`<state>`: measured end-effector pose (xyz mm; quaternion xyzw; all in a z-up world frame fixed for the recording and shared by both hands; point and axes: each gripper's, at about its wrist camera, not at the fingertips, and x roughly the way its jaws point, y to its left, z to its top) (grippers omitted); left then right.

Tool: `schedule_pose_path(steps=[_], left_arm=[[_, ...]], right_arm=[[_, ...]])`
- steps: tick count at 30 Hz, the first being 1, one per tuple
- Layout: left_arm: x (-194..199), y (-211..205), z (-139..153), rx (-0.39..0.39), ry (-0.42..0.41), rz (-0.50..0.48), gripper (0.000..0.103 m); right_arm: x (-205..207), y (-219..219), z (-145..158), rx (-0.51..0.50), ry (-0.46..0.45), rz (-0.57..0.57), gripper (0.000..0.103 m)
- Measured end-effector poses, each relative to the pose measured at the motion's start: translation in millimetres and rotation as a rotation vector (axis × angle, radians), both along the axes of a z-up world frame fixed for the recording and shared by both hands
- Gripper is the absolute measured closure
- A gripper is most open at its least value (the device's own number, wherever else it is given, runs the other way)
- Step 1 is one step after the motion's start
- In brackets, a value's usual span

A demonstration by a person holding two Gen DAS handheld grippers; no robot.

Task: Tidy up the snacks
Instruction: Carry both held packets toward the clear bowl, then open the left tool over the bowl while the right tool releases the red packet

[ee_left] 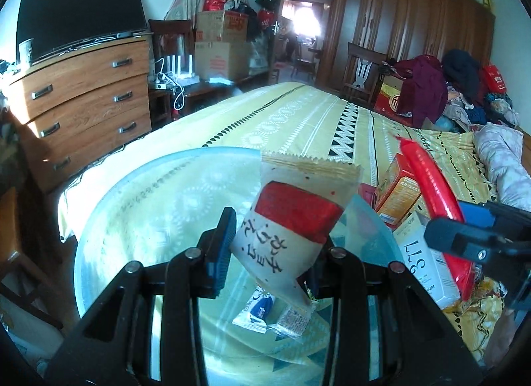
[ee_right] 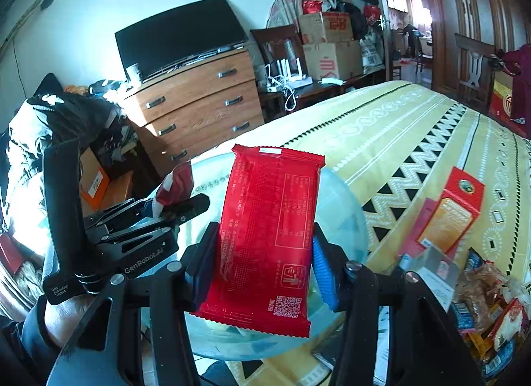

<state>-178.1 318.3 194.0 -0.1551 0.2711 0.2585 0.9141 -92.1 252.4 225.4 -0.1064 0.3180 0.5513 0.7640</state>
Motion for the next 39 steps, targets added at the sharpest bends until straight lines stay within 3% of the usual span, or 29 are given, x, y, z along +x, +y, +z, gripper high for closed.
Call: schedule_pose_path(steps=[20,24,29,34,39], left_arm=[[2.5,9.1,-7.9,-0.038,0.044,-0.011,0.061],[1.7,10.2,-7.7,-0.039,0.041,-0.009,0.039],[-1.4,14.9,-8.3,-0.051,0.035,0.009,0.029],[-5.1,21.2,-6.9,-0.078,0.023,0.045,0.005],[-6.8,18.7,-3.1,-0.080,0.006,0.053,0.003]], right_arm=[[-0.3,20.2,-17.7,-0.038,0.048,0.032,0.047],[-3.2,22.5,-16.6,-0.043,0.038,0.034,0.046],[-5.7,21.9,-12.8,-0.034,0.024,0.030,0.044],[-7.2,16.2,-5.5,-0.018,0.010,0.006,0.041],[-10.7,-3.5,7.3,0.035,0.005,-0.021,0.035]])
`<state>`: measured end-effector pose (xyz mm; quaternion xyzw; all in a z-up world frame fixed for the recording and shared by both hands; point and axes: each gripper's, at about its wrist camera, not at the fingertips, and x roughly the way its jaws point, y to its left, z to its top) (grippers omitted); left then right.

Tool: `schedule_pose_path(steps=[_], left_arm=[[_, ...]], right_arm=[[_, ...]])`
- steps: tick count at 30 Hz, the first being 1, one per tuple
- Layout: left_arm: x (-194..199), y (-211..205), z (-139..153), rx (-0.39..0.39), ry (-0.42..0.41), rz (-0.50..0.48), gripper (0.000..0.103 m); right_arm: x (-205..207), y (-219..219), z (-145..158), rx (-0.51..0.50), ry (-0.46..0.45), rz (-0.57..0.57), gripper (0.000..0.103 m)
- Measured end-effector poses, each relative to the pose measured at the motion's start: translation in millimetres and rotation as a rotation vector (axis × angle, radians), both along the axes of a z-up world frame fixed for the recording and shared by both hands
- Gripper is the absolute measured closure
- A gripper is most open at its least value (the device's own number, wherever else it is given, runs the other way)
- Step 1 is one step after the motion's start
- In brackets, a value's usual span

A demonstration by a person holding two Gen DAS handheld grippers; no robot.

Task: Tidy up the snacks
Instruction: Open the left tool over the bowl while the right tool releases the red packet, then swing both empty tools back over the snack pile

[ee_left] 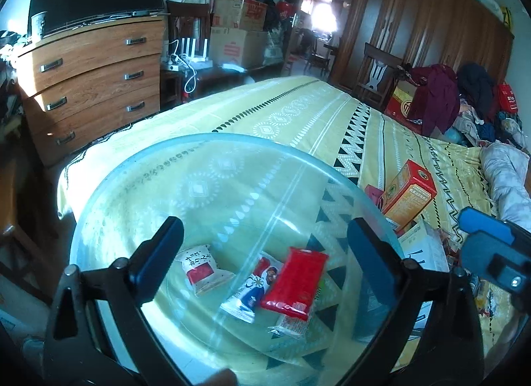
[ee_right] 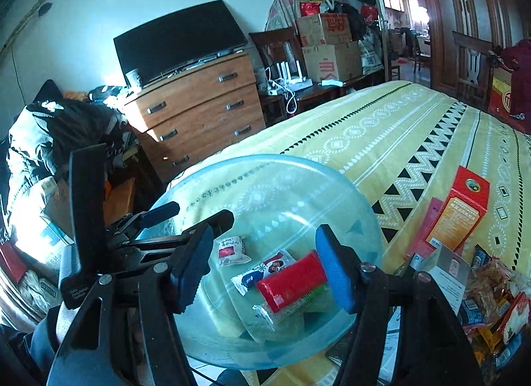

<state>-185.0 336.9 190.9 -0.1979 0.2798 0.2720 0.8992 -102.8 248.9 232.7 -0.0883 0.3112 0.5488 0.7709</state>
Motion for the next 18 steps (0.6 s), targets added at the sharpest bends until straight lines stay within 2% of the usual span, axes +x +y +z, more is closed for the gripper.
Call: schedule_pose_path(steps=[6,10,18], left_arm=[[7.3,-20.6,11.5,0.037,-0.009,-0.036,0.003],[10.5,-36.5,24.6,0.057,-0.047,-0.069,0.003],[33.2,-87.8,33.9,0.063,-0.054,-0.182,0.003]], right_arm=[[-13.0,-42.5,16.5,0.059,-0.036,-0.032,0.033],[-14.4,-80.7,21.8,0.085,-0.061,-0.087,0.023],[1.6,-171.1,9.4,0.098,-0.022,-0.230,0.023]])
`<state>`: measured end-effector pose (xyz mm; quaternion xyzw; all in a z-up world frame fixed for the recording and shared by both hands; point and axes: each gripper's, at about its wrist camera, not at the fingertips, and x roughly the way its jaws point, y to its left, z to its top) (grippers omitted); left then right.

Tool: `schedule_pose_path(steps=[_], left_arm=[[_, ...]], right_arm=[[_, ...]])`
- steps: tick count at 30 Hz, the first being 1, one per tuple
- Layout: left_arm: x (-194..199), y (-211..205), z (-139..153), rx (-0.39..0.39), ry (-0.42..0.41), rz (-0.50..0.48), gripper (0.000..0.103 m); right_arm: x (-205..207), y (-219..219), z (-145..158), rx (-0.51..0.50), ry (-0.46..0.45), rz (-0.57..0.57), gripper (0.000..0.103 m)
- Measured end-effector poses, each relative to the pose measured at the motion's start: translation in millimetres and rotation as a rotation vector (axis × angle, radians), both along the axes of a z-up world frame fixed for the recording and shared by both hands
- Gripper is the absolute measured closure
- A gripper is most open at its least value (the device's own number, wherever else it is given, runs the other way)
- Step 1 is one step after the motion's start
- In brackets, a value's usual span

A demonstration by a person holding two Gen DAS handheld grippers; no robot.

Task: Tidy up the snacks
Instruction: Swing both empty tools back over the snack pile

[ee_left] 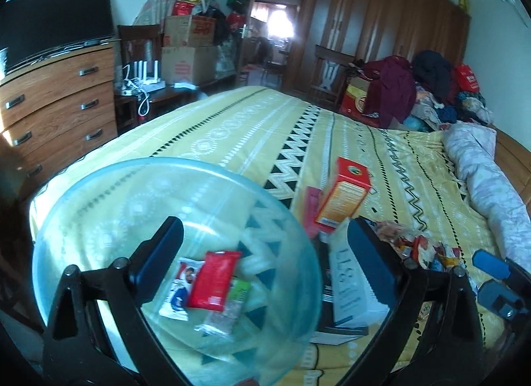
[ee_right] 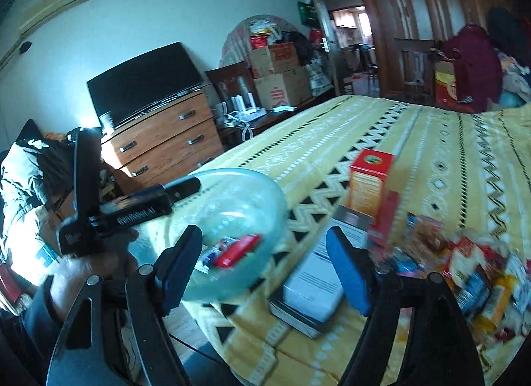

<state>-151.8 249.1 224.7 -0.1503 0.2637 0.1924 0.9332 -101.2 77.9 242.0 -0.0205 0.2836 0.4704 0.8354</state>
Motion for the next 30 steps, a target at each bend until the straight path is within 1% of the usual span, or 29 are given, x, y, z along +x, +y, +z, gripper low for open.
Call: schedule_pose_path(steps=[2,5,8,12,15,19,24,26,30], left_arm=[[6.4,-15.5,0.2,0.001,-0.002,-0.040,0.003],[20.7,-40.9,-2.3,-0.002,0.007,-0.105,0.003],[37.0,-79.6,-4.7,0.014,0.028,-0.194,0.004],[58.9,-120.9,-14.8,0.007,0.069,-0.292,0.004],[71.6,-151.3,-24.6,0.029,0.115,-0.351,0.003],[81.3,-184.9,-33.1,0.040,0.157,-0.419,0.004],[88.0,-216.9,-43.0,0.060,0.205,-0.498,0.004],[89.6,-220.8,-46.3,0.059,0.222,-0.511,0.004],[93.0,-232.3,-52.3,0.072,0.251,-0.525,0.003]], right_arm=[[2.4,-27.7,-10.5,-0.016,0.016,-0.048,0.023],[7.7,-70.0,-34.0,-0.046,0.067,-0.125,0.023],[13.8,-118.4,-63.5,-0.059,0.146,-0.208,0.023],[18.9,-170.5,-90.4,-0.062,0.218,-0.291,0.023],[26.1,-205.5,-107.5,-0.061,0.256,-0.348,0.023],[39.6,-244.4,-123.4,-0.020,0.295,-0.419,0.023],[75.5,-258.6,-133.6,0.009,0.309,-0.450,0.023],[96.1,-258.4,-136.5,0.020,0.314,-0.453,0.023],[144.9,-248.9,-141.4,0.004,0.310,-0.461,0.023]])
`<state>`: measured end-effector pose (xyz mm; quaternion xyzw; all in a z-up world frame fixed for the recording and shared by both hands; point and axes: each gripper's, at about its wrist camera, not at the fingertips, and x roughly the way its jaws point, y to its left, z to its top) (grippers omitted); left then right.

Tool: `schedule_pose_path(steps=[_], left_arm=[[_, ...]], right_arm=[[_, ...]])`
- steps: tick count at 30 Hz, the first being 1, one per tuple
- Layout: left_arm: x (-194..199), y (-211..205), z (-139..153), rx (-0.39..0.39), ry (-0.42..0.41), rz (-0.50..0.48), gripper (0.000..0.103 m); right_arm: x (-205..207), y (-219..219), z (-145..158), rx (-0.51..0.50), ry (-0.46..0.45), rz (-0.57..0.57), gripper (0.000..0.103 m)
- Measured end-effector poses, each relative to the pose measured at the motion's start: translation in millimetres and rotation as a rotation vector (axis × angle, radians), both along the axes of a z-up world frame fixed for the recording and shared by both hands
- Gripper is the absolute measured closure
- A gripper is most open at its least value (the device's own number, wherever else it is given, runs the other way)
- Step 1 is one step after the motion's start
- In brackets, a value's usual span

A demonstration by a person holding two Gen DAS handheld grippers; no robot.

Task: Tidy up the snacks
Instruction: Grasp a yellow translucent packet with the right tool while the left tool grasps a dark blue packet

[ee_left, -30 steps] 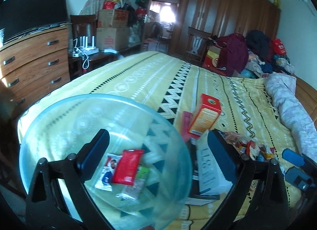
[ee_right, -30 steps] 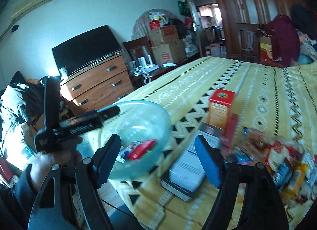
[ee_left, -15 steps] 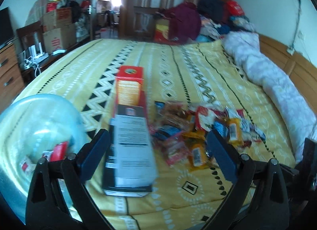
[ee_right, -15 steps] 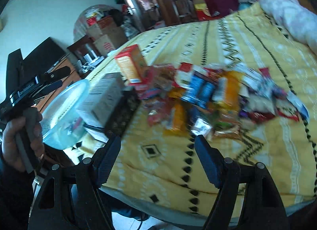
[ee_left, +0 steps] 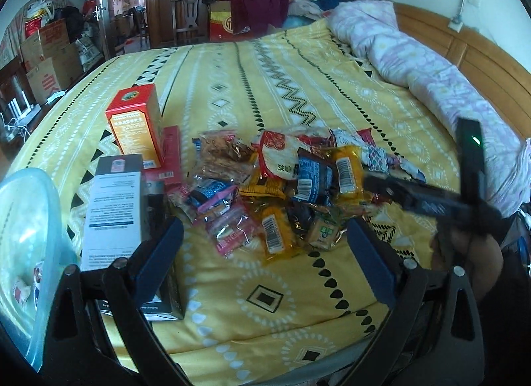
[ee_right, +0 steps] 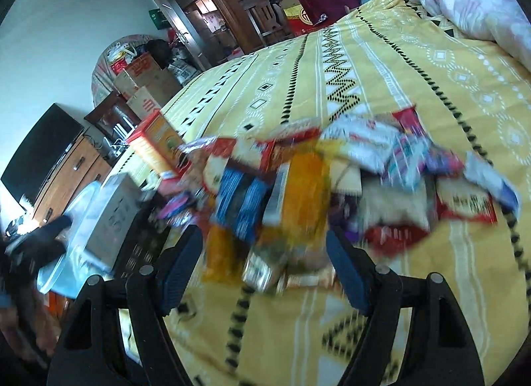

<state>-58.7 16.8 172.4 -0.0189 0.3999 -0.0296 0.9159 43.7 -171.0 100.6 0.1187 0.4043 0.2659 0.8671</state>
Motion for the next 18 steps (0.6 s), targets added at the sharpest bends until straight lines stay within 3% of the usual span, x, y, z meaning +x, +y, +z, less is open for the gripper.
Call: schedule_pose_path(steps=[3,5,8,10,14,18], left_arm=[[0.1,-4.4,-2.2,0.006,0.014,-0.007,0.003],[-1.1,-8.1,-3.4,0.017,0.021,-0.015,0.003],[-3.3,-11.7,-4.3,0.020,0.030,-0.033,0.003],[-4.4,-11.7,-5.1,0.018,0.028,-0.037,0.003],[-0.2,-10.5,-12.3,-0.022,0.041,-0.036,0.003],[8.5,-18.5,-23.2,-0.066,0.050,-0.059,0.003]], right_arm=[[36.0,14.3,-12.0,-0.067,0.021,-0.002,0.024],[53.6,21.9,-23.7,-0.110,0.047,0.000,0.039],[63.8,25.9,-36.3,-0.144,0.054,0.002,0.051],[54.1,19.7,-30.7,-0.130,0.031,-0.003,0.057],[4.6,-8.7,-4.7,-0.082,-0.055,-0.008,0.057],[-33.2,-33.3,-9.8,-0.074,-0.031,-0.015,0.057]])
